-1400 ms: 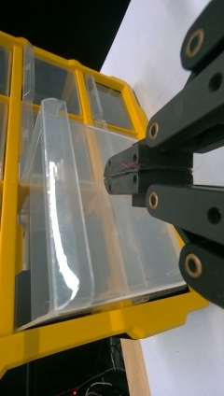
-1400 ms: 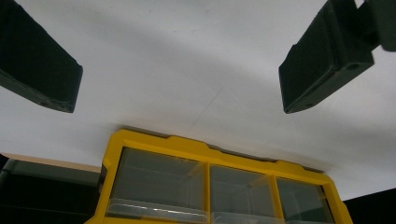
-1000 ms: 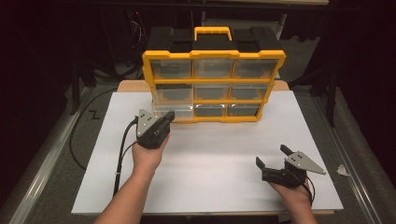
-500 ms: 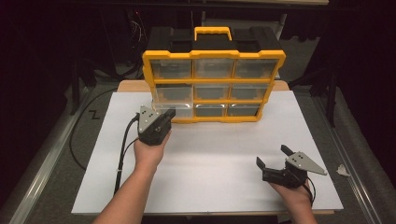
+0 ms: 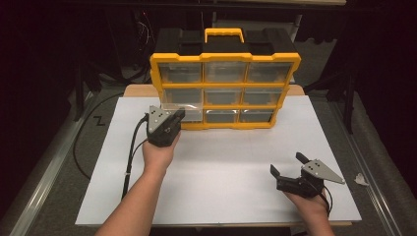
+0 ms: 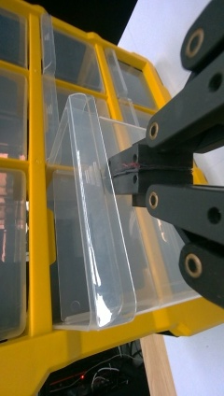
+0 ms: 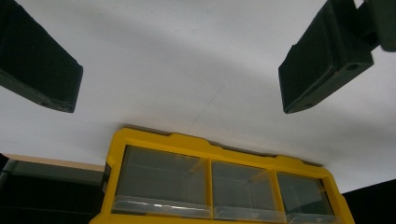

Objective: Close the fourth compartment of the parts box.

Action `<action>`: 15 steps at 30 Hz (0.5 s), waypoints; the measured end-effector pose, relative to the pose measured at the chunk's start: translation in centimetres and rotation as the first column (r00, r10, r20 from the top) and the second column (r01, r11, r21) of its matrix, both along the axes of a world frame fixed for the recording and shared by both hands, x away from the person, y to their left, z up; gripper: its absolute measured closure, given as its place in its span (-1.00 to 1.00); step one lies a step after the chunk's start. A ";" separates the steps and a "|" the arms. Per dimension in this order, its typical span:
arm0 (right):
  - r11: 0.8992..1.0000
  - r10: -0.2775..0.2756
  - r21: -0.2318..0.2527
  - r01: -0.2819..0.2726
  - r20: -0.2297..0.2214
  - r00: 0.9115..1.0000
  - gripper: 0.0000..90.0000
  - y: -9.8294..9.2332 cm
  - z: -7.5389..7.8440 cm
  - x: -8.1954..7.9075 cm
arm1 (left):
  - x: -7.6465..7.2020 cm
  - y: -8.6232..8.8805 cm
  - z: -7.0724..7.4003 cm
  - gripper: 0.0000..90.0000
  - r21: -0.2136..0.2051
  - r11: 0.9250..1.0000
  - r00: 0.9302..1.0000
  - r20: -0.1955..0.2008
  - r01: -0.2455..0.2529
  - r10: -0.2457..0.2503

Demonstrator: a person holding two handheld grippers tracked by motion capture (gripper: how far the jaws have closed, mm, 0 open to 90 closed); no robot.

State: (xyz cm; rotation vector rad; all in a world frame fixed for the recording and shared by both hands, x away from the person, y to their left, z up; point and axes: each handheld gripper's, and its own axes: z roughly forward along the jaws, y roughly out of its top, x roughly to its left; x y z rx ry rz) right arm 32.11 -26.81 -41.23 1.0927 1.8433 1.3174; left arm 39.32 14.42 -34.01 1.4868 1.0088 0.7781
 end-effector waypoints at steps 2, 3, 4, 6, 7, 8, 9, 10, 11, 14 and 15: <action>1.000 0.001 0.000 -0.001 0.000 1.000 -0.98 0.0 0.0 0.0 | 0.3 0.0 0.1 0.99 0.004 1.000 1.000 -0.002 -0.002 0.002; 1.000 0.001 0.000 -0.001 0.000 1.000 -0.98 0.0 0.0 0.0 | 0.5 0.0 0.1 0.99 0.006 1.000 1.000 -0.001 -0.004 0.004; 1.000 0.001 0.001 -0.001 0.000 1.000 -0.98 0.0 0.0 0.0 | 0.6 0.0 0.1 0.99 0.009 1.000 1.000 -0.002 -0.004 0.005; 1.000 -0.001 0.004 0.001 0.000 1.000 -0.98 -0.1 0.0 0.0 | 0.9 -0.1 0.2 0.99 0.010 1.000 1.000 -0.002 -0.008 0.008; 1.000 -0.003 0.006 0.003 0.000 1.000 -0.98 -0.2 0.0 0.0 | 1.1 -0.1 0.2 0.99 0.010 1.000 1.000 -0.003 -0.009 0.009; 1.000 -0.004 0.008 0.004 -0.001 1.000 -0.98 -0.2 0.0 0.0 | 1.3 -0.1 0.2 0.99 0.012 1.000 1.000 -0.002 -0.014 0.014; 1.000 -0.004 0.008 0.004 -0.001 1.000 -0.98 -0.2 0.0 0.0 | 1.3 -0.1 0.2 0.99 0.012 1.000 1.000 -0.002 -0.014 0.014; 1.000 -0.005 0.009 0.005 -0.002 1.000 -0.98 -0.2 0.0 0.0 | 1.6 -0.1 0.2 0.99 0.012 1.000 1.000 -0.006 -0.019 0.019; 1.000 -0.004 0.010 0.004 -0.001 1.000 -0.98 -0.2 0.0 0.0 | 1.6 -0.1 0.2 0.99 0.012 1.000 1.000 -0.006 -0.019 0.019; 1.000 -0.003 0.011 0.003 0.000 1.000 -0.98 -0.2 0.0 0.0 | 2.3 -0.2 0.2 0.99 0.015 0.999 1.000 -0.009 -0.030 0.030; 1.000 -0.003 0.011 0.003 0.000 1.000 -0.98 -0.2 0.0 0.0 | 2.6 -0.1 0.3 0.99 0.017 0.999 0.999 -0.009 -0.034 0.034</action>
